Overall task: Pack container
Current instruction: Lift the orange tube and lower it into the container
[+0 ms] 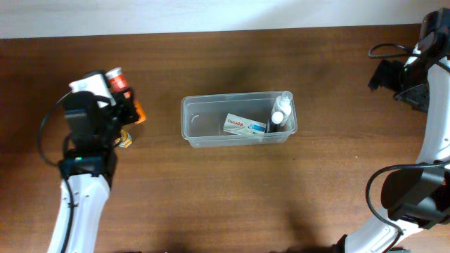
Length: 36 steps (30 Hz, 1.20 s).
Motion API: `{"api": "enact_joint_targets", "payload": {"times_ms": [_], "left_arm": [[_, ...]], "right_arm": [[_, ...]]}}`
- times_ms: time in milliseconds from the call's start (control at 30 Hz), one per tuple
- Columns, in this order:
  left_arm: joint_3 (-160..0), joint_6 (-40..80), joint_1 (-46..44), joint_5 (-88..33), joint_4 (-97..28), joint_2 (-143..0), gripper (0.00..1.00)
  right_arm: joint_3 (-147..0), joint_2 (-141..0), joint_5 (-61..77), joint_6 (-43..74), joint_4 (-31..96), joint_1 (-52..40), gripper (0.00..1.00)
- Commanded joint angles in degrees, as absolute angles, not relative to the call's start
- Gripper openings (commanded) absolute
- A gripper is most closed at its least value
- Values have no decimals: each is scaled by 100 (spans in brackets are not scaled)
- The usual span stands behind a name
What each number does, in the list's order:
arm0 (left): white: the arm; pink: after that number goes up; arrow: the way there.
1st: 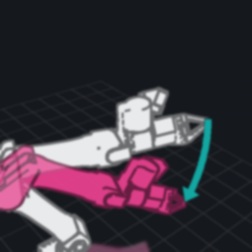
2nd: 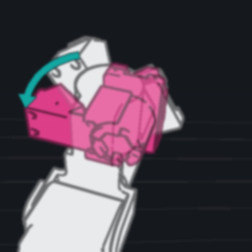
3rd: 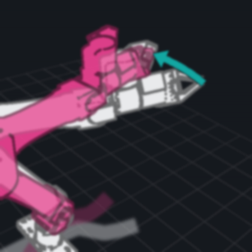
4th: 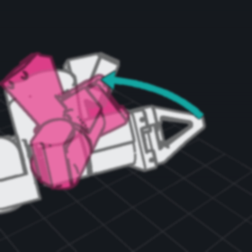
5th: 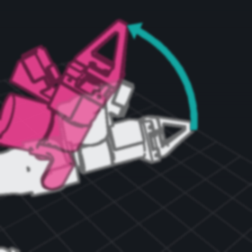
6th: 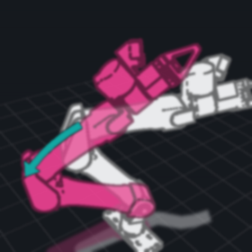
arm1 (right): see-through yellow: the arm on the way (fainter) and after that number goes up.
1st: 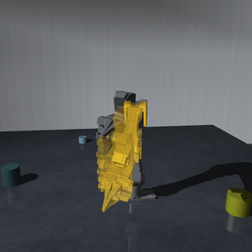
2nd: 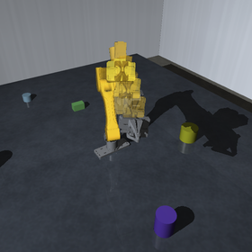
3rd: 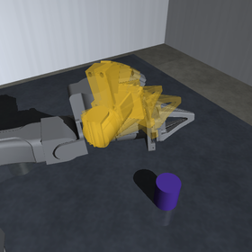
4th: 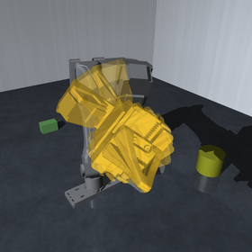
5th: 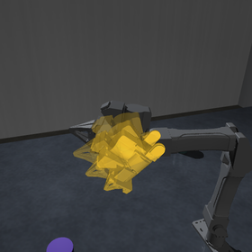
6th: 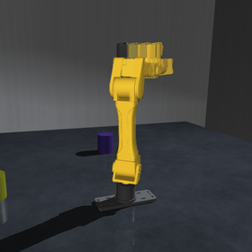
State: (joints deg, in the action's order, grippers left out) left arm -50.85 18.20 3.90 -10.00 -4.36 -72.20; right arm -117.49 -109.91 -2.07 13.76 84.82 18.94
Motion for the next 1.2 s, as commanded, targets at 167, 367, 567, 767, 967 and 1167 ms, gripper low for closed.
{"api": "enact_joint_targets", "payload": {"times_ms": [167,367,567,767,967,1167], "left_arm": [[-5240,1354,-980,-523,362,-7135,12],[-5240,607,-1898,-165,1044,-7481,13],[-5240,-451,-2491,-167,1844,-8138,12],[-5240,-1776,-2812,-169,2480,-8897,13],[-5240,-2268,-2812,-220,2624,-9415,6],[-5240,-3531,-2814,-510,2659,-9786,12]], "right_arm": [[-11754,-11004,-198,1446,8464,1881,99],[-11754,-11004,-196,1446,8464,1881,98],[-11754,-11004,-198,1446,8464,1881,99],[-11754,-11004,-196,1446,8464,1881,98],[-11754,-11004,-196,1446,8464,1881,98],[-11754,-11004,-196,1446,8464,1881,98]]}}
